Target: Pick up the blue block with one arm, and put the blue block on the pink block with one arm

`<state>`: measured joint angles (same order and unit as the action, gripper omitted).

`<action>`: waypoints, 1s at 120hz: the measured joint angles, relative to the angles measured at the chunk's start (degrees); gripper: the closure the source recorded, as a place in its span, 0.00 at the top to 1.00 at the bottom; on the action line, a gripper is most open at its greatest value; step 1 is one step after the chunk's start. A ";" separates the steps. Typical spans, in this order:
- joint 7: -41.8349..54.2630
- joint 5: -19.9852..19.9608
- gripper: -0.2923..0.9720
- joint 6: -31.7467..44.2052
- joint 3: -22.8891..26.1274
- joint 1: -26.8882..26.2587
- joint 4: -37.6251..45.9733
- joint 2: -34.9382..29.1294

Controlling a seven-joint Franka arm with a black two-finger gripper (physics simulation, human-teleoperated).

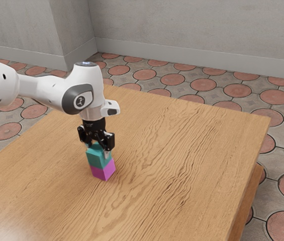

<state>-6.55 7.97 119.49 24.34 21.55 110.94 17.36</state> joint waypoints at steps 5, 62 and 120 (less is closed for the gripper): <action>0.06 -0.07 0.66 0.04 0.00 0.00 0.00 0.02; 0.86 -0.45 0.76 -10.66 0.42 -0.13 -10.60 -14.22; 0.99 0.41 0.77 -32.25 0.05 -0.76 -28.87 -14.54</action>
<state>-5.56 8.38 87.24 24.40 20.79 82.08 2.82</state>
